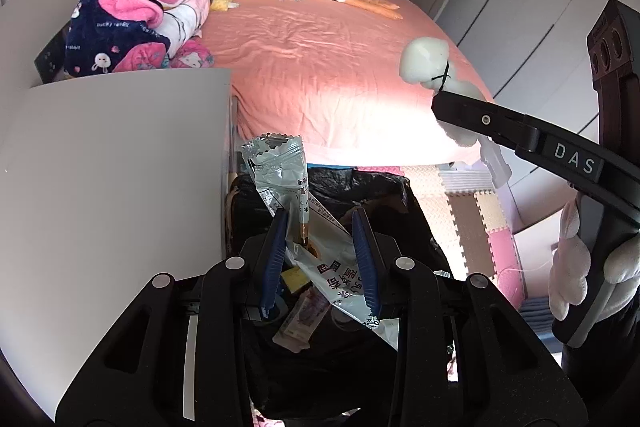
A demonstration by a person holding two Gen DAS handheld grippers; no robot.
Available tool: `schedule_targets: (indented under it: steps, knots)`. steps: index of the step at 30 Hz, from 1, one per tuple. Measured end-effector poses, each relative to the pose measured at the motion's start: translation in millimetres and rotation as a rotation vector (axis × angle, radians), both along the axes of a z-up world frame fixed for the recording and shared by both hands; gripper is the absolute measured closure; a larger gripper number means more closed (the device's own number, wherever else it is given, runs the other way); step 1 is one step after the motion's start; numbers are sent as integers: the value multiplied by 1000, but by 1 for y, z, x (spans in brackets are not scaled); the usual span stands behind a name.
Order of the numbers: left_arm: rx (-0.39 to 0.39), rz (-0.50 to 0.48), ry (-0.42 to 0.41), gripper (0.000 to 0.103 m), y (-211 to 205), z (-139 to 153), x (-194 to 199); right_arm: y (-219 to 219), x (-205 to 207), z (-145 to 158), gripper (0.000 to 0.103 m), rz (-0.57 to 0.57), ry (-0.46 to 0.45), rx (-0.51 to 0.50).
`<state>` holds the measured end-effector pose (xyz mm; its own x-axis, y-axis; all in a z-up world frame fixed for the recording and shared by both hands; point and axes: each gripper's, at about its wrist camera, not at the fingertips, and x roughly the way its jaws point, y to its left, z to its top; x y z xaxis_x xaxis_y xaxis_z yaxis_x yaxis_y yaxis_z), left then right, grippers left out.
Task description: Collect trash
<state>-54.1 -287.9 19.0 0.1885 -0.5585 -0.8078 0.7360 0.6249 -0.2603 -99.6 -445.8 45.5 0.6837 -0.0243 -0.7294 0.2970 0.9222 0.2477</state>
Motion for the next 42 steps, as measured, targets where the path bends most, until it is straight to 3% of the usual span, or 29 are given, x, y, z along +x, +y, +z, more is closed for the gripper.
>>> schedule_targets:
  steps: [4,5,6,7,8,16,42]
  knots:
    - [0,-73,14,69,-8,-4,-9,-13,-12,1,72,-36,1,6]
    - [1,-124,20,65,-11,-5,-14,-15,-13,1,68,-39,4,10]
    - [9,-163,26,56,-14,-6,-19,-17,-15,1,53,-34,10,21]
    - [22,-188,23,21,-15,-8,-23,-20,-18,2,41,-40,12,34]
    - [27,-199,2,6,-15,-8,-28,-24,-21,3,21,-57,3,47]
    - [7,-190,-6,6,-10,-7,-26,-37,-36,7,19,-127,-21,38]
    - [-2,-180,-10,6,0,-6,-26,-28,-34,9,19,-117,-24,25]
